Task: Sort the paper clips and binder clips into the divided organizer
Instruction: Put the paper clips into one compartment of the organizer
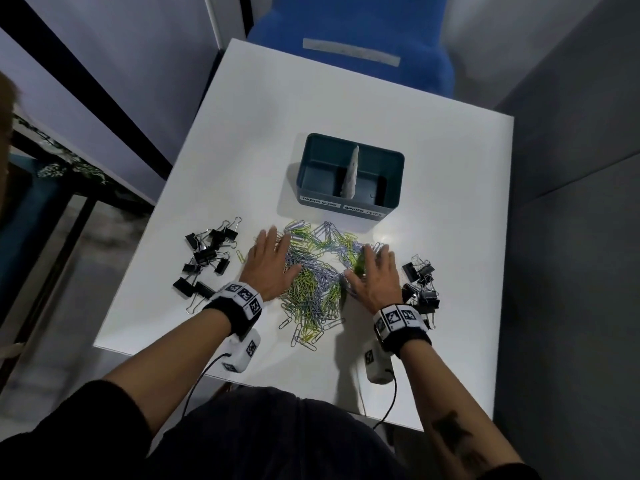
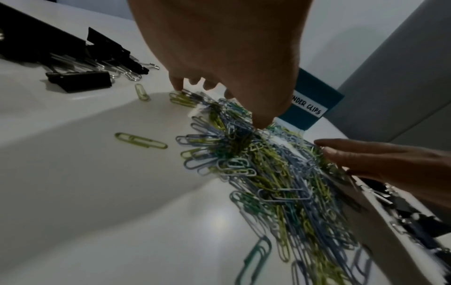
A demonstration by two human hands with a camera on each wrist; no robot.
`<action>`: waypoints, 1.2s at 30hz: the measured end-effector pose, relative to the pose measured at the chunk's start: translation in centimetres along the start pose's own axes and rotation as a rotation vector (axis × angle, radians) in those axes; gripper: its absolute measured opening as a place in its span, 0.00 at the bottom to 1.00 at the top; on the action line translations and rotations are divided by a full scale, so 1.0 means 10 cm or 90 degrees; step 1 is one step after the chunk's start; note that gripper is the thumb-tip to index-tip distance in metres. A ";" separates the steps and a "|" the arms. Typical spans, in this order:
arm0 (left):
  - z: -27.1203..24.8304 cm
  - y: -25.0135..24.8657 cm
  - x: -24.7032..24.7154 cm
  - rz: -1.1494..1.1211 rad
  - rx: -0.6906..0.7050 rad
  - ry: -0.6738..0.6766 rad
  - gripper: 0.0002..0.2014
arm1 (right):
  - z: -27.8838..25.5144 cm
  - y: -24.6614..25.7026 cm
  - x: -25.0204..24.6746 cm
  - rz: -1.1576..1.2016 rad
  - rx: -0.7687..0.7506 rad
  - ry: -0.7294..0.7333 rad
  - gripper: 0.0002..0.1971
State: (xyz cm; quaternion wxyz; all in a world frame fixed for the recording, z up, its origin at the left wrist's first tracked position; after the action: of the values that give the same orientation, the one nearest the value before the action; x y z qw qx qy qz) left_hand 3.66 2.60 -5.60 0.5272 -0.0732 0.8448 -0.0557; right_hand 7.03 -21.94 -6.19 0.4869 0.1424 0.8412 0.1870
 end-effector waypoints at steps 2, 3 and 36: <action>-0.01 -0.06 0.06 0.009 0.024 0.023 0.39 | -0.01 0.11 0.09 -0.008 -0.036 0.006 0.42; -0.04 -0.11 0.08 0.007 0.047 0.029 0.39 | -0.04 0.16 0.13 -0.011 -0.052 0.006 0.43; 0.09 -0.13 -0.07 -0.095 0.004 -0.068 0.34 | -0.03 0.65 0.30 -0.042 -0.254 0.039 0.34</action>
State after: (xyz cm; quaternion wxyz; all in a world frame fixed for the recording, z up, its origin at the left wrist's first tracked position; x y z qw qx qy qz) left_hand 4.90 1.44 -5.13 0.5663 -0.1372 0.8073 -0.0935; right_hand 5.69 -14.98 -5.40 0.4854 0.0097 0.8063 0.3378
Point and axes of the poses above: each hand's wrist, its own z-axis towards the middle knuckle, its own x-axis out of the palm, y = z × x, the point moved 3 cm from there along z, towards the middle knuckle, and after that the axes turned 10 degrees about z, right-handed, at the moved point
